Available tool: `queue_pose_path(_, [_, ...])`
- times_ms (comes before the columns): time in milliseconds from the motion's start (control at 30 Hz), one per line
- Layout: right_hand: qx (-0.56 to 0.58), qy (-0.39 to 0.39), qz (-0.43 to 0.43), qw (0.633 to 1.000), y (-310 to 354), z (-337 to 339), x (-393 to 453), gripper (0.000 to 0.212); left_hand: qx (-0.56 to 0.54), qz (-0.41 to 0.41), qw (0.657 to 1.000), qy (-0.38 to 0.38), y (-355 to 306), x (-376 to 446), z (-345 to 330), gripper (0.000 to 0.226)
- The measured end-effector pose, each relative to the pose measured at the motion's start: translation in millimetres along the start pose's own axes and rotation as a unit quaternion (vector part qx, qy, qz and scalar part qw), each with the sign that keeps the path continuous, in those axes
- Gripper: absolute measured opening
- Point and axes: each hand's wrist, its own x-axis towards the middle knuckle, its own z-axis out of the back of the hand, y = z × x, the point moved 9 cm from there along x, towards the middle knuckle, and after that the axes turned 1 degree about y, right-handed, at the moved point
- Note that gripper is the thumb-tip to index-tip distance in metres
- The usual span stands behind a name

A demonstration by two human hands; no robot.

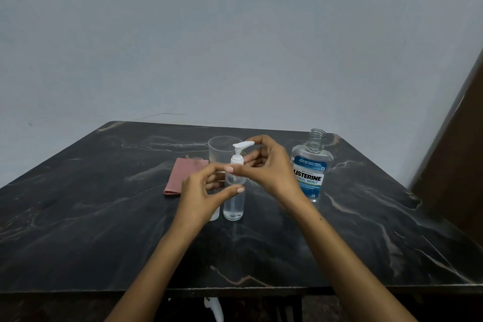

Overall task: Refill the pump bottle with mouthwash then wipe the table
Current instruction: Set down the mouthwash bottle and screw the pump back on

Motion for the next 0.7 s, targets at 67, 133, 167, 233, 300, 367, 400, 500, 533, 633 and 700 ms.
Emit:
queue_pose_path(67, [0.041,0.046,-0.020,0.998,-6.9,-7.8,-0.8,0.068,0.004,-0.004,1.000,0.005,-0.3,0.3,-0.7,0.035])
queue_pose_path(133, [0.139,0.106,-0.049,0.983,-10.6,-13.1,-3.5,0.062,-0.001,0.001,1.000,0.003,0.0,0.3,-0.6,0.037])
queue_pose_path(167, [0.173,0.123,-0.053,0.976,-9.9,-13.2,-4.2,0.058,-0.004,0.005,1.000,0.001,0.2,0.0,-0.3,0.038])
queue_pose_path(233, [0.189,0.105,-0.051,0.975,-10.9,-6.7,-2.4,0.057,-0.004,0.007,1.000,0.000,0.3,-0.5,-0.4,0.039])
queue_pose_path(300, [0.184,0.054,-0.056,0.980,-14.2,-0.4,-0.3,0.061,-0.003,0.004,1.000,0.003,0.1,-0.6,-0.9,0.039])
queue_pose_path(367, [0.167,0.035,-0.050,0.984,-15.5,-0.8,0.7,0.063,0.000,0.004,1.000,0.003,0.3,-0.6,-0.1,0.039])
queue_pose_path(400, [0.155,0.036,-0.044,0.986,-15.2,-1.0,2.0,0.062,-0.001,0.006,1.000,0.003,0.5,-0.1,0.0,0.039])
queue_pose_path(500, [0.149,0.104,-0.028,0.983,-9.8,-6.3,3.5,0.065,0.000,0.010,1.000,0.003,0.8,0.3,-0.1,0.038])
queue_pose_path(533, [0.159,0.139,-0.027,0.977,-8.0,-9.8,2.4,0.067,0.001,0.009,1.000,0.002,0.5,0.1,0.0,0.037])
queue_pose_path(633, [0.170,0.195,-0.007,0.966,-2.0,-17.6,-2.4,0.059,0.005,0.007,1.000,-0.002,-1.1,-0.3,-0.1,0.036])
queue_pose_path(700, [0.160,0.181,0.014,0.970,1.5,-19.1,-2.9,0.046,0.013,0.005,1.000,-0.002,-2.7,0.5,0.3,0.036])
